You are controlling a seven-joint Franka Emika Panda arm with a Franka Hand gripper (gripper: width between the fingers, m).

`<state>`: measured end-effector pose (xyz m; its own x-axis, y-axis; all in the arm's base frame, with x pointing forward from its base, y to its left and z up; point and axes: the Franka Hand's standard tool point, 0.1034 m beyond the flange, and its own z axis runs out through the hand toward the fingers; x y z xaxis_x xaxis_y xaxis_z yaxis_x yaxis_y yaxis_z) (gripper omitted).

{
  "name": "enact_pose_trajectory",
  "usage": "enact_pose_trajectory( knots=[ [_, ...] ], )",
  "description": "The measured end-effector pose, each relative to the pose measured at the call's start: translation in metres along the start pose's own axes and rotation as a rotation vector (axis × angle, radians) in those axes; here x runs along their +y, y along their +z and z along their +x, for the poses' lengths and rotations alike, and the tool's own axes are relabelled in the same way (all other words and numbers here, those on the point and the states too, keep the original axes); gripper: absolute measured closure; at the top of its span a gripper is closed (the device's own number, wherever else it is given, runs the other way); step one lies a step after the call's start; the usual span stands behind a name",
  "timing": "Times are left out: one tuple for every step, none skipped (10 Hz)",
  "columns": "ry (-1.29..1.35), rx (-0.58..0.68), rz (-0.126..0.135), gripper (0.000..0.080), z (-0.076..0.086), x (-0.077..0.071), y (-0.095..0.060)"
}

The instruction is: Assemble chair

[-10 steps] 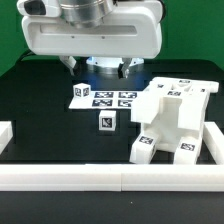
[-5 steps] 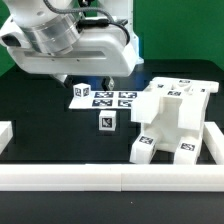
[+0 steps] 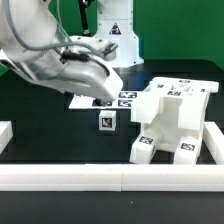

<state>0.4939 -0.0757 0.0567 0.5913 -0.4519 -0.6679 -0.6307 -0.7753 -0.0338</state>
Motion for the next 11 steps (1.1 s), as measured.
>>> enact_pose_trajectory(
  knots=[
    [0.034,-0.044,0.065,0.0151,0.001,-0.001,0.010],
    [0.048,-0.050,0.065,0.0151,0.004,0.003,0.013],
    [0.047,-0.049,0.065,0.0151,0.003,0.002,0.013],
    [0.048,-0.049,0.065,0.0151,0.004,0.003,0.013],
    [0.049,-0.050,0.065,0.0151,0.004,0.003,0.013],
    [0.089,-0.065,0.085,0.0151,0.004,0.004,0.016],
    [0.160,-0.101,0.113,0.0151,0.007,0.009,0.025],
    [0.223,-0.122,0.135,0.0151,0.008,0.007,0.032],
    [0.291,-0.156,0.197,0.0151,0.006,-0.003,0.041],
    [0.329,-0.174,0.227,0.0151,0.006,-0.005,0.044],
    [0.340,-0.174,0.224,0.0151,0.006,-0.006,0.043]
  ],
)
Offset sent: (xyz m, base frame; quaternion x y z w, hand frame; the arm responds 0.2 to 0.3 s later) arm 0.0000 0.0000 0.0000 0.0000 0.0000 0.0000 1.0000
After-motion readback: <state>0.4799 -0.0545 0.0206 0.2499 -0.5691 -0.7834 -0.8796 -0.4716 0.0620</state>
